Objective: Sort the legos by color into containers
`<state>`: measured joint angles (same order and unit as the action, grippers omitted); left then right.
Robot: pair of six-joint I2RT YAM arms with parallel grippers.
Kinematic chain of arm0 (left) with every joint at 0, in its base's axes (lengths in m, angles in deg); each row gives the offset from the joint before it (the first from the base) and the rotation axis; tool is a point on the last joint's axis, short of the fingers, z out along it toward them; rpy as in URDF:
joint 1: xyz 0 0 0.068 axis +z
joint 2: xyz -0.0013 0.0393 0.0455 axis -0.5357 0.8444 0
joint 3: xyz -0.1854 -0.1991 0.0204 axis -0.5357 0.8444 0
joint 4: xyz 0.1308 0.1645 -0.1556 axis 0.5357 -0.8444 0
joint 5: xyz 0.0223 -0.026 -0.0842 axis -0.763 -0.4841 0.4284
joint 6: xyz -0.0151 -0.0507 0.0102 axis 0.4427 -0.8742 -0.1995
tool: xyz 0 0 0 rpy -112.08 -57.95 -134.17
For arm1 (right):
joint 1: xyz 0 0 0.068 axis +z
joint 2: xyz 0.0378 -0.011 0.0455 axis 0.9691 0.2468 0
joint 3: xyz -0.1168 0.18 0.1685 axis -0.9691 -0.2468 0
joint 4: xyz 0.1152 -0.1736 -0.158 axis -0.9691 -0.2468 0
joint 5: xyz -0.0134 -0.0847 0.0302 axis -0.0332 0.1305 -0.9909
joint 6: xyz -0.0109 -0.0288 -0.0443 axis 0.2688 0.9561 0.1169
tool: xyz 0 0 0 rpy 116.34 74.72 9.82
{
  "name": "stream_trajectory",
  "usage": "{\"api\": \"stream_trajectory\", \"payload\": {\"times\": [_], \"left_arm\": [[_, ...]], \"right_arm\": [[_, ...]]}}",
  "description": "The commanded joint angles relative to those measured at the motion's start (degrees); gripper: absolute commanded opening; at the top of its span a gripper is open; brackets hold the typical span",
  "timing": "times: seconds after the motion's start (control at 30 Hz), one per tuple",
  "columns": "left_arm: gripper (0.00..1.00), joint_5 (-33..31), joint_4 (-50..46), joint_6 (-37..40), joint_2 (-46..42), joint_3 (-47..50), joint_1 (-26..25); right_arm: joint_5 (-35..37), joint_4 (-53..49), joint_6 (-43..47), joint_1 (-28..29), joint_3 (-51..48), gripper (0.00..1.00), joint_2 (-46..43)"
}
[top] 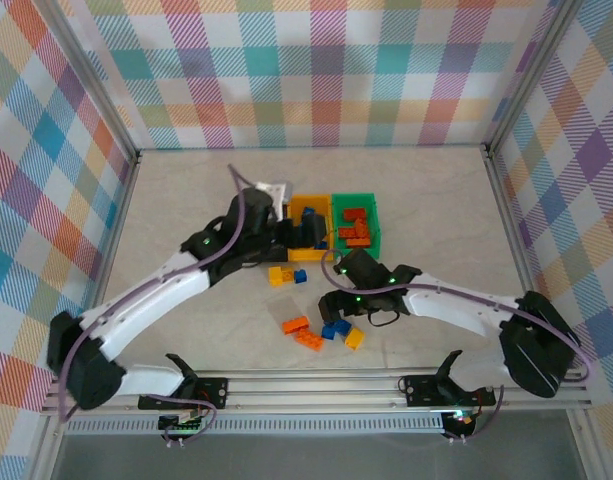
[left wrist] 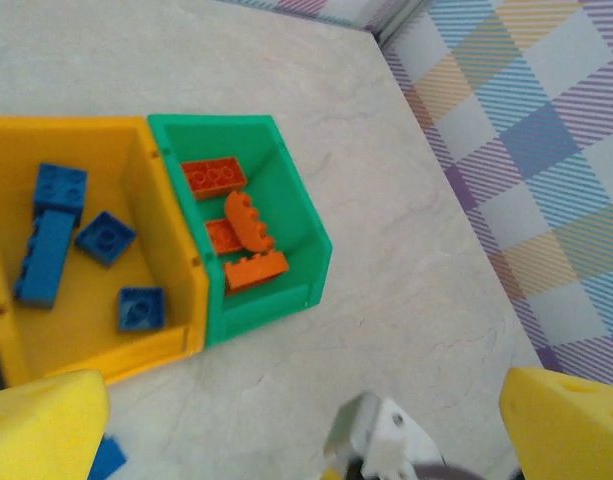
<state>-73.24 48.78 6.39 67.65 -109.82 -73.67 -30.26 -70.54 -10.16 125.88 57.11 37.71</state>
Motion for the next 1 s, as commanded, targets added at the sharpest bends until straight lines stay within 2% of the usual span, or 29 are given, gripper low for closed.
{"api": "stream_trajectory", "payload": {"times": [0.0, 0.17, 0.37, 0.53, 0.7, 0.87, 0.97], "left_arm": [[1.0, -2.85, -3.16, -2.15, -5.55, 8.57, -0.82], [1.0, -4.01, -3.93, -4.04, -16.09, 17.22, -0.95], [1.0, -5.37, -7.39, -4.29, -19.69, 20.19, -1.0], [1.0, -7.91, -10.96, -1.71, -20.81, 18.73, -0.95], [1.0, -9.34, -12.63, -1.06, -20.91, 18.13, -0.99], [1.0, -9.92, -12.71, -0.9, -21.29, 18.59, -0.93], [1.0, -10.21, -12.36, -1.24, -21.91, 19.07, -0.91]], "right_arm": [[5.16, -5.06, 0.17, 2.64, 2.3, 0.88, 0.78], [6.8, -10.87, -3.85, 5.1, -1.39, 0.88, -3.84], [3.2, -12.16, -6.79, 8.28, -4.94, 0.82, -5.74], [3.42, -12.34, -6.97, 11.06, -5.15, 0.78, -2.19], [4.78, -11.38, -6.76, 11.44, -4.7, 0.7, 0.39], [5.41, -10.15, -6.84, 11.44, -4.49, 0.53, 0.86], [4.91, -9.17, -6.43, 11.44, -4.41, 0.49, 1.82]]}}
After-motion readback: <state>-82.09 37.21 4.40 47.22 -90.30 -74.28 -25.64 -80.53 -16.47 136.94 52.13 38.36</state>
